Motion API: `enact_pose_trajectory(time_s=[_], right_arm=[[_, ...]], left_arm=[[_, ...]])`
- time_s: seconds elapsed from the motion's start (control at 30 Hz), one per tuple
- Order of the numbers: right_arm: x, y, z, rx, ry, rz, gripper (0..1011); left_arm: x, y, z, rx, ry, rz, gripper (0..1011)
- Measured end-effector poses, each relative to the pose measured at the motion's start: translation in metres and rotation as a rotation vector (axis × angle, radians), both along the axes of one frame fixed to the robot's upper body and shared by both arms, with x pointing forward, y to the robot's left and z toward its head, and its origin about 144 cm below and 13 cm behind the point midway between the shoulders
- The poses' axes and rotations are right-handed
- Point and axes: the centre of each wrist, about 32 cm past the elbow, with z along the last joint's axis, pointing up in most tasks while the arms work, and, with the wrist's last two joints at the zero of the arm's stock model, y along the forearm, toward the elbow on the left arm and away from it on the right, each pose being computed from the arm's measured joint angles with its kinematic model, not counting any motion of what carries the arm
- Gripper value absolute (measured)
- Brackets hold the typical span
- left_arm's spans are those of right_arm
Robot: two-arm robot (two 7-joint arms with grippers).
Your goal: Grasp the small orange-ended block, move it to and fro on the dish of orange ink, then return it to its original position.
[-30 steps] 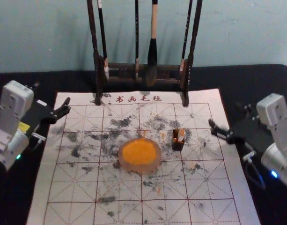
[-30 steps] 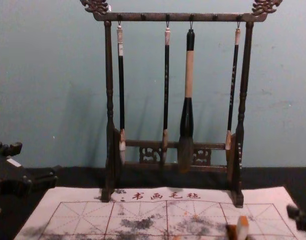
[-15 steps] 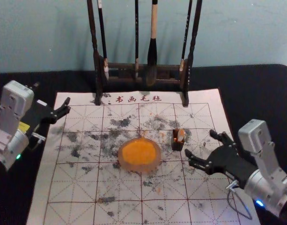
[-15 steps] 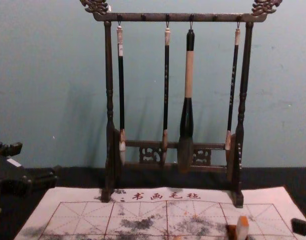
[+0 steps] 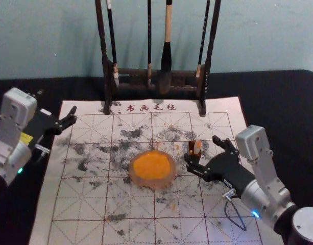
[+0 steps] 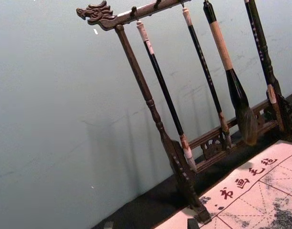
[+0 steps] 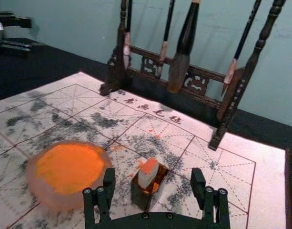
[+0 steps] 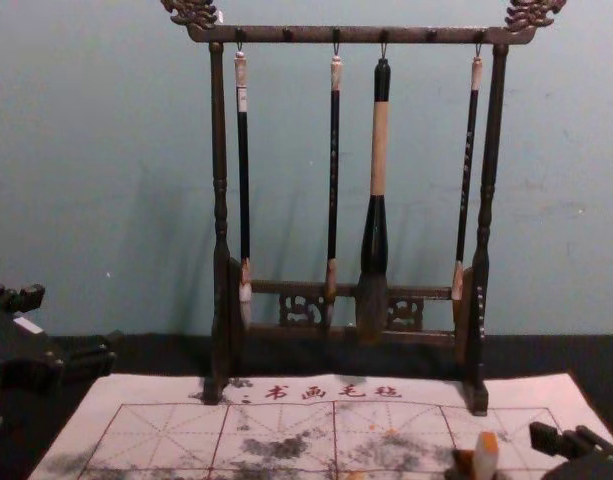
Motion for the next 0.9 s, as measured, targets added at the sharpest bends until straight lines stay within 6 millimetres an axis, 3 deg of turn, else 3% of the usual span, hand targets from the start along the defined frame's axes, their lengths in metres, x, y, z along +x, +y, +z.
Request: enact_pose_trajectory(time_s=[0.9], right_arm=[[0.0075,0.0071,-0.0016,0.009,0.005,-0.024,1000]], left_arm=[[0.0000,0.0000,0.0000,0.000,0.000,0.000,1001]])
